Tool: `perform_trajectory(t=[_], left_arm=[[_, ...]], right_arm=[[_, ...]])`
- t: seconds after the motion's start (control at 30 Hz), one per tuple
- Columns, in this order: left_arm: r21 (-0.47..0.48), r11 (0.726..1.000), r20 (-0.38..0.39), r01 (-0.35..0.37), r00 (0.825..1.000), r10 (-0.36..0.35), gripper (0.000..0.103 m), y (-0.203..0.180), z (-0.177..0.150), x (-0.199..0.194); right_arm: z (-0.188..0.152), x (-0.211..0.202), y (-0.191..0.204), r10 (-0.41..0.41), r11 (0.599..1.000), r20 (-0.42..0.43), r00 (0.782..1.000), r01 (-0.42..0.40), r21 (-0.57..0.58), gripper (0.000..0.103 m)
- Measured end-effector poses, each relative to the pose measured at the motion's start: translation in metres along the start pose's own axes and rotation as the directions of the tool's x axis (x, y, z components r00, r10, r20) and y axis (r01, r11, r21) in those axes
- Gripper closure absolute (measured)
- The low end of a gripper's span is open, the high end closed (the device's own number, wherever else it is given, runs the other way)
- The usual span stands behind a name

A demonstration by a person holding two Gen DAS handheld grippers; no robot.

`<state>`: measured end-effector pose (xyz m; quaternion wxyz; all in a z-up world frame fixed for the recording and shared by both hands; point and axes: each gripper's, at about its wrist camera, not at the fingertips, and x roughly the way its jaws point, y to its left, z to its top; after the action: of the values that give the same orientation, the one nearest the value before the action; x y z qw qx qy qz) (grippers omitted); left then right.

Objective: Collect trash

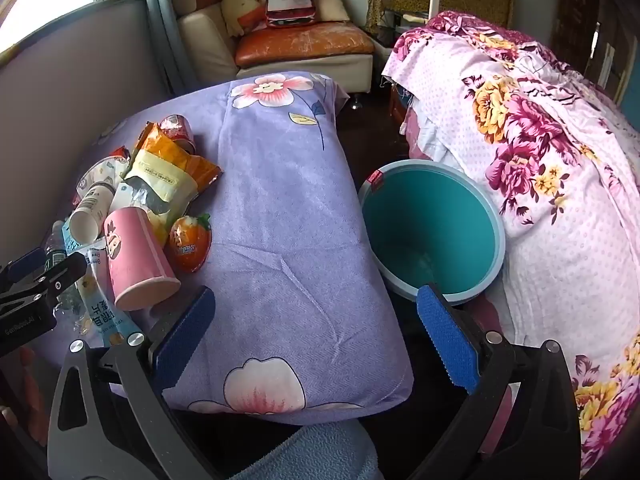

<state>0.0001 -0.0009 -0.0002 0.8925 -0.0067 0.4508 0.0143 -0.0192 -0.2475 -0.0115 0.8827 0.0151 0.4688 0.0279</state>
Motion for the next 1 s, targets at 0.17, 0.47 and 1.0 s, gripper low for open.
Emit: perform_trajectory(t=[0.17,0.47,1.0], left_arm=[[-0.008,1.0,-0.001,0.006,1.0,-0.006,0.004,-0.0007,0.0007,-0.0011],[-0.017,1.0,-0.006,0.016,1.0,-0.016,0.004,0.0036,0.0004,-0.0033],[-0.025,1.0,-0.014,0.01,1.0,-0.01,0.004,0.007,-0.0032,-0.0062]], right_arm=[[0.0002,0.002,0.002,-0.003,1.0,-0.008,1.0,0.003,-0.009,0.006],[-0.0005,-0.0021,-0.002,0.008,1.0,-0.005,1.0,-0.008,0.012,0.006],[0.0007,0.0023,-0.0063,0.018,0.999,-0.024,1.0,-0.017,0.037,0.006]])
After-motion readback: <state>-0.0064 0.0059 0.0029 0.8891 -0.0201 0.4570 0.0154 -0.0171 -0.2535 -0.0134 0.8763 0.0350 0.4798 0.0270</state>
